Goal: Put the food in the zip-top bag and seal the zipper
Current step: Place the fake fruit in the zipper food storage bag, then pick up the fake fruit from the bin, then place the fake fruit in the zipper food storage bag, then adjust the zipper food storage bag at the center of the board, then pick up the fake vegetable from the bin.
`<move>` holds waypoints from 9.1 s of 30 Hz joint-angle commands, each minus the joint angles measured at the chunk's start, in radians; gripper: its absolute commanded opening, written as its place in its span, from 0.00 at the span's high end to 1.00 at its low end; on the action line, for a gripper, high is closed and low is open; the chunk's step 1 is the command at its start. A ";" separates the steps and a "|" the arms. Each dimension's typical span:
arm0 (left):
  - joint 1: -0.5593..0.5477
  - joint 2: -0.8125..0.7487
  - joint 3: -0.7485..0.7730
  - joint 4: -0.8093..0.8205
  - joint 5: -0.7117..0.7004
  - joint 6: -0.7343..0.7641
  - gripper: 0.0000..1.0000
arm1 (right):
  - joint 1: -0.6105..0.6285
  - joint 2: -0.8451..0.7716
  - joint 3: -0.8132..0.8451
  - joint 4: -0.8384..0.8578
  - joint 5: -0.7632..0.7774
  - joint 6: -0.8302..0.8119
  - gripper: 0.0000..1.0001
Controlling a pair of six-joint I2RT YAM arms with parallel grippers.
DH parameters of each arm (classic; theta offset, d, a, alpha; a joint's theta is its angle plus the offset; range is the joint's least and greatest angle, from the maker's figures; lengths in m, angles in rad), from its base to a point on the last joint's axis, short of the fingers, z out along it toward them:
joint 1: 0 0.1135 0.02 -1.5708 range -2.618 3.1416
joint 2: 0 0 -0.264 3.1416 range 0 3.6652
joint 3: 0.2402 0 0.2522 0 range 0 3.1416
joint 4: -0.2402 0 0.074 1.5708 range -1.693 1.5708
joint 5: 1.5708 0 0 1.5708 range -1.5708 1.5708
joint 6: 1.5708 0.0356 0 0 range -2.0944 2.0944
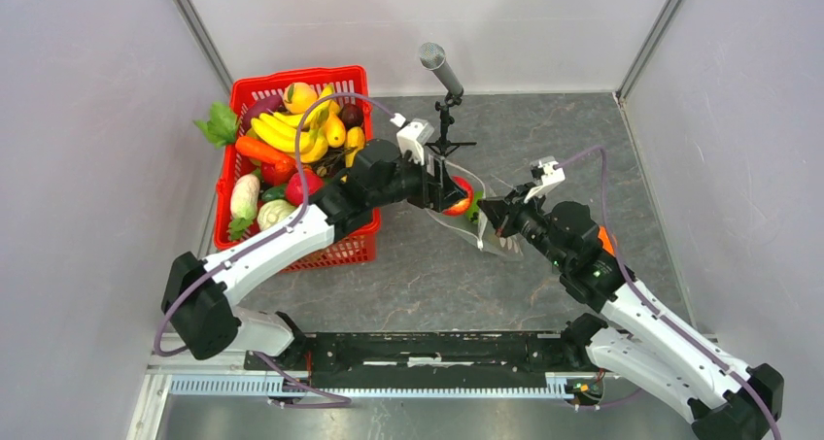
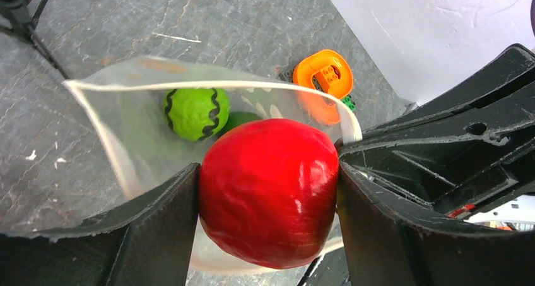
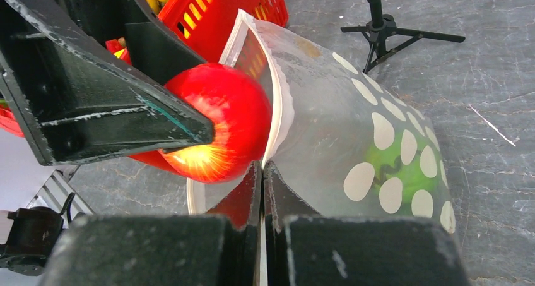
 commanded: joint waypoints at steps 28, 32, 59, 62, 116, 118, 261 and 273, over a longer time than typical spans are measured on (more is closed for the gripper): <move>-0.041 -0.051 0.106 -0.104 0.106 0.184 0.02 | 0.002 -0.043 -0.012 0.029 0.076 0.007 1.00; -0.041 -0.131 0.057 -0.078 0.016 0.197 0.01 | 0.002 -0.079 -0.049 0.103 0.047 0.003 1.00; 0.002 -0.355 0.094 -0.548 -0.914 0.288 0.00 | 0.002 0.006 -0.007 0.040 0.052 0.012 1.00; 0.087 -0.349 0.107 -0.578 -0.844 0.285 0.01 | 0.003 0.010 0.003 0.031 0.051 0.006 1.00; 0.441 -0.384 0.099 -0.644 -0.518 0.319 0.35 | 0.002 0.010 -0.005 0.027 0.057 0.006 1.00; 0.442 -0.418 0.089 -0.613 -0.482 0.303 0.35 | 0.002 0.013 -0.005 0.029 0.055 0.008 1.00; 0.869 -0.339 0.024 -0.795 -0.588 0.187 0.20 | -0.007 0.028 0.094 0.006 -0.026 -0.090 0.98; 0.869 -0.418 0.041 -0.727 -0.560 0.181 0.57 | -0.006 0.031 0.087 0.011 -0.026 -0.079 0.98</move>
